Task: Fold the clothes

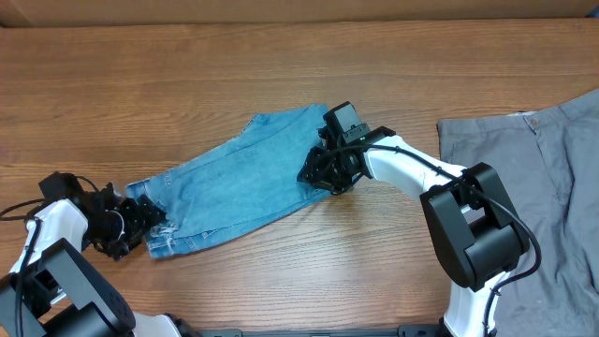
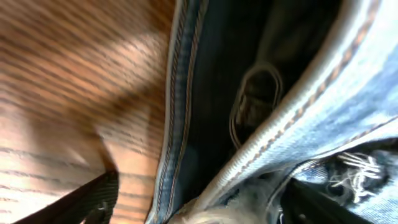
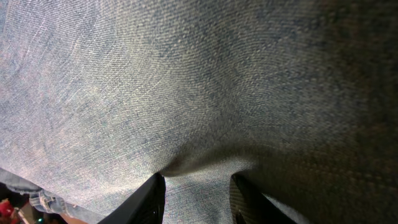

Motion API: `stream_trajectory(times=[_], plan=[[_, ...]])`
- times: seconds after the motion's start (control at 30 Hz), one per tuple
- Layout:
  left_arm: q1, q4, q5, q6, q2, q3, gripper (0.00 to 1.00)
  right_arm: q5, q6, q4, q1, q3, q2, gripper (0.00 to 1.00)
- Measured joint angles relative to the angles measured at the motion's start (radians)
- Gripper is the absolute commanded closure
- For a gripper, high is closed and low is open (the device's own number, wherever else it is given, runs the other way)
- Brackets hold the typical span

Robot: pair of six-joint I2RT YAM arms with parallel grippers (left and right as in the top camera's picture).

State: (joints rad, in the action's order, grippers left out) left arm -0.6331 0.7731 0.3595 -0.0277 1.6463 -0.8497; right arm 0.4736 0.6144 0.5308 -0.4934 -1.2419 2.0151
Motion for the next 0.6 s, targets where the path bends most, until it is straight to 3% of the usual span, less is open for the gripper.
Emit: stream_trajectory(times=[0.1,0.37,0.5,0.53,0.6], plan=[[0.01,-0.017,0.009,0.004,0.0,0.001,0.27,0.001,0.001,0.0,0.0,0.0,0.0,0.62],[0.061,-0.041,0.0,0.007,0.002,0.002,0.5,0.001,0.002,-0.001,0.0,0.0,0.0,0.62],[0.095,-0.048,-0.021,0.008,0.002,0.002,0.8,0.001,0.003,-0.001,0.0,0.0,0.0,0.62],[0.102,-0.05,-0.021,0.012,0.002,0.002,0.96,0.002,0.003,-0.001,0.0,0.0,0.0,0.62],[0.116,-0.052,-0.02,0.018,0.002,0.001,0.96,0.001,0.003,0.0,0.0,0.0,0.0,0.62]])
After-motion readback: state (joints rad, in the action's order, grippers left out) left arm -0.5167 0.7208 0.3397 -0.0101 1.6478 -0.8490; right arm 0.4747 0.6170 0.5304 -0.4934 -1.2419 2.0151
